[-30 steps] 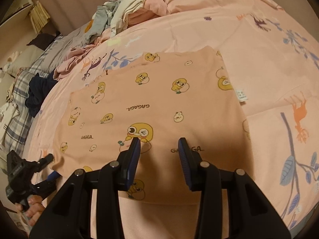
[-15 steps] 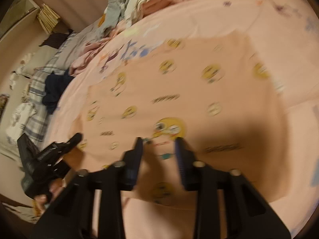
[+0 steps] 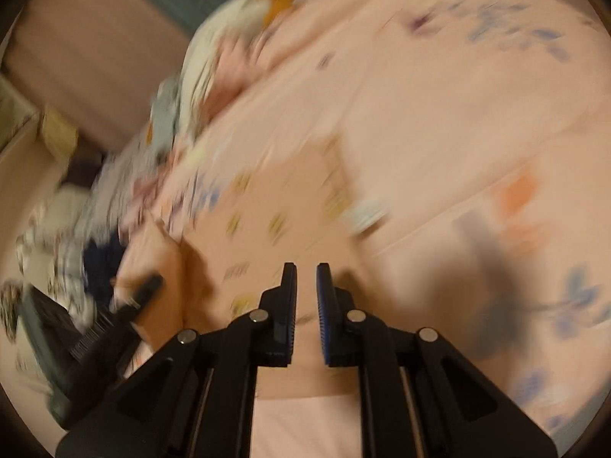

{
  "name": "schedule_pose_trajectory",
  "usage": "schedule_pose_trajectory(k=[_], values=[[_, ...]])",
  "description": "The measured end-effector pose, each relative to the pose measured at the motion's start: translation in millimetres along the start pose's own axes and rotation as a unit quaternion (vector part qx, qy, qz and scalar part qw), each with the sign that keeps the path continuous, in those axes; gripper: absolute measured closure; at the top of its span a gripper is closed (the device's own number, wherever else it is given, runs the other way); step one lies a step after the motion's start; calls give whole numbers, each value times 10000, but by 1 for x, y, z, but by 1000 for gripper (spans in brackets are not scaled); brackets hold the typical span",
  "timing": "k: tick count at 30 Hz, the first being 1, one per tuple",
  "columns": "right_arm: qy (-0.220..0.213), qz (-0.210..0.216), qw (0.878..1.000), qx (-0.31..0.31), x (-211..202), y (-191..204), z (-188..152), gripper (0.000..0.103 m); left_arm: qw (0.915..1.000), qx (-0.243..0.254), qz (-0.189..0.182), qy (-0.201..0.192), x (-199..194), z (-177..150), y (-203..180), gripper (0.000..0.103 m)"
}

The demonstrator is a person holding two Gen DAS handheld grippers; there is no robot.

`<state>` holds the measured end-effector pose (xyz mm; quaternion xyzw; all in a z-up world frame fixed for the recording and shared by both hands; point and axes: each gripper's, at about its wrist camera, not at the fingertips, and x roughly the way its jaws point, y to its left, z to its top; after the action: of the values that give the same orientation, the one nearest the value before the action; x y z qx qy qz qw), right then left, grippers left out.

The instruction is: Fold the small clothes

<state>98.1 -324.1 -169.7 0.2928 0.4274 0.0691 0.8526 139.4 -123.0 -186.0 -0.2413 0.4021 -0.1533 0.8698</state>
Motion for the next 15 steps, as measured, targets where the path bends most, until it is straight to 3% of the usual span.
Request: schedule_pose_trajectory(k=[3, 5, 6, 8, 10, 11, 12, 13, 15], values=[[-241, 367, 9989, 151, -24, -29, 10, 88, 9970, 512, -174, 558, 20, -34, -27, 92], [-176, 319, 9992, 179, -22, -43, 11, 85, 9933, 714, -197, 888, 19, -44, -35, 92], [-130, 271, 9992, 258, -18, -49, 11, 79, 9915, 847, -107, 984, 12, -46, -37, 91], [174, 215, 9974, 663, -2, -59, 6, 75, 9917, 953, 31, 859, -6, -45, -37, 91], [512, 576, 9937, 810, 9, -61, 6, 70, 9932, 1053, 242, 425, -36, -40, -31, 80], [681, 887, 9908, 764, 16, -53, 6, 67, 9931, 1099, 362, 205, -48, -38, -27, 60], [743, 1024, 9892, 734, 16, -49, 7, 57, 9923, 1094, 570, -83, -61, -35, -20, 44], [775, 1213, 9871, 700, 18, -41, 5, 44, 9916, 1026, 734, -297, -71, -36, -13, 41], [851, 1513, 9823, 704, 23, -27, -1, 41, 9913, 847, 875, -491, -82, -35, 1, 41]])
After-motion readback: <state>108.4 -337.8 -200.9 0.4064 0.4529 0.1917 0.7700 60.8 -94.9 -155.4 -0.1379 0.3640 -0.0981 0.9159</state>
